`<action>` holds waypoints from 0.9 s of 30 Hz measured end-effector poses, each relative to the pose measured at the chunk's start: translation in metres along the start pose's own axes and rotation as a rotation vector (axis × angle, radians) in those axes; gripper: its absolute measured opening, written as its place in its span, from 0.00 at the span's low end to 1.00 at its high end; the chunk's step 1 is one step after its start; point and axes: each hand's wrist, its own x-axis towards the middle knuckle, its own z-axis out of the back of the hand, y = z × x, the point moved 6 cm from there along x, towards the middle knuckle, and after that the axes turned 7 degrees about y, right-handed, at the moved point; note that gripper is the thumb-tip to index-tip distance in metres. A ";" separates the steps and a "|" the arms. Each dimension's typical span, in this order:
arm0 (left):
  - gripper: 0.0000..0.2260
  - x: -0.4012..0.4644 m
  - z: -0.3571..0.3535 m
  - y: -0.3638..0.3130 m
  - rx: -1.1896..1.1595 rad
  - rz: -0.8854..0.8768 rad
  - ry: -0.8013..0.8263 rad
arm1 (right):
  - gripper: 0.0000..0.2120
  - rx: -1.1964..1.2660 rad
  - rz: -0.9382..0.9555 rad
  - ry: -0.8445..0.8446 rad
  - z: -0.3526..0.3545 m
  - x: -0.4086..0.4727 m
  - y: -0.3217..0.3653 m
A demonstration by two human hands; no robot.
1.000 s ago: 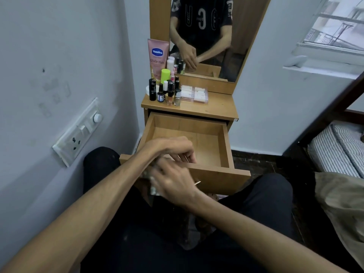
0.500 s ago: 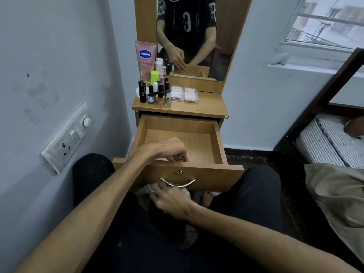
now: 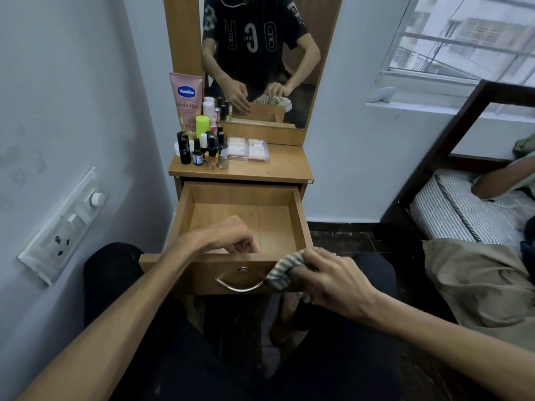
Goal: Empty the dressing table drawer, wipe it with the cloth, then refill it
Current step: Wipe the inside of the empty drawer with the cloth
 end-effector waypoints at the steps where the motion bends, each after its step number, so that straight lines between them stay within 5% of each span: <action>1: 0.12 0.002 0.001 -0.001 0.003 0.004 -0.005 | 0.12 0.025 -0.024 -0.083 0.017 0.004 -0.005; 5: 0.13 0.010 0.001 -0.012 0.011 -0.049 -0.003 | 0.14 0.109 -0.173 -0.343 0.066 0.036 -0.037; 13: 0.07 0.025 0.025 -0.096 -0.353 -0.398 -0.223 | 0.14 0.616 -0.520 -0.520 0.085 0.112 -0.111; 18: 0.10 0.057 0.062 -0.126 -0.488 -0.401 -0.397 | 0.13 0.791 -0.773 -0.574 0.063 0.156 -0.177; 22: 0.17 0.089 0.084 -0.133 -0.536 -0.352 -0.438 | 0.14 0.866 -0.925 -0.530 0.033 0.193 -0.231; 27: 0.19 0.119 0.087 -0.119 -0.237 -0.239 -0.626 | 0.16 0.878 -0.997 -0.278 -0.023 0.217 -0.259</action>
